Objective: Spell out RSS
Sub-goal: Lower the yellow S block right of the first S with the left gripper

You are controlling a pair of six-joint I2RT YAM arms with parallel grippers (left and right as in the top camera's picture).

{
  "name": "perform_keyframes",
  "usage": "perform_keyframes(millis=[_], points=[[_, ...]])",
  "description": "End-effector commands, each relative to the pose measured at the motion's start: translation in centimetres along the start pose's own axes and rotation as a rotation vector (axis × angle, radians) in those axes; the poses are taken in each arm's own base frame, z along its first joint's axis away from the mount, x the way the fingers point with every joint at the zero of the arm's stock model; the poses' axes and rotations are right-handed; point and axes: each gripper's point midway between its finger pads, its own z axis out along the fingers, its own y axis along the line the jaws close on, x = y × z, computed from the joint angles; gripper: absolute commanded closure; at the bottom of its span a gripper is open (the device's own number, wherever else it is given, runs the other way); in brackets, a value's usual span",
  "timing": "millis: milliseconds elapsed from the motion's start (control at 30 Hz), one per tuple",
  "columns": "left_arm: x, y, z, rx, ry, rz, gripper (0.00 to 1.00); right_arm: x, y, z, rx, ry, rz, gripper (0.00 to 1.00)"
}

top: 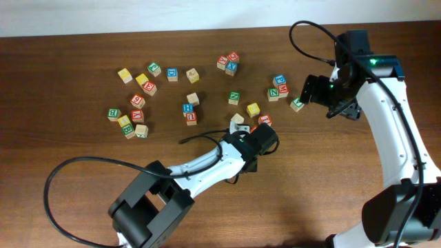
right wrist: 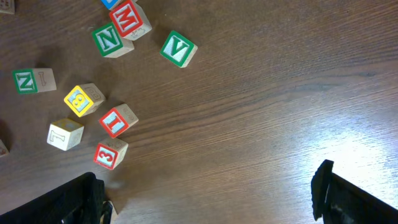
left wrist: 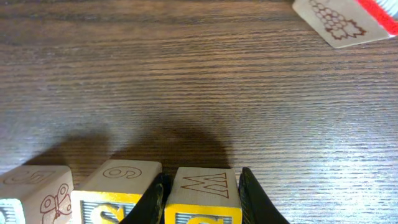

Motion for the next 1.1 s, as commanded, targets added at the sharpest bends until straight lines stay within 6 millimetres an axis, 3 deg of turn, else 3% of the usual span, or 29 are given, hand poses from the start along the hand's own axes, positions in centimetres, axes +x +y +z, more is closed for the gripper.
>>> perform_keyframes(millis=[0,700,800,1067], points=[[0.3,0.9,0.7,-0.040,0.007,-0.041,0.91,-0.5,-0.3,-0.4,0.010,-0.022,-0.005,0.02],[0.0,2.2,0.8,-0.080,0.005,-0.061,0.88,-0.5,-0.3,-0.4,0.010,-0.022,-0.005,0.02],[0.1,2.1,0.8,-0.075,0.011,-0.062,0.75,-0.5,-0.3,-0.4,0.010,-0.022,-0.005,0.02],[-0.4,1.7,0.5,-0.061,0.003,-0.065,0.71,-0.5,-0.3,-0.4,0.010,-0.022,-0.005,0.02]])
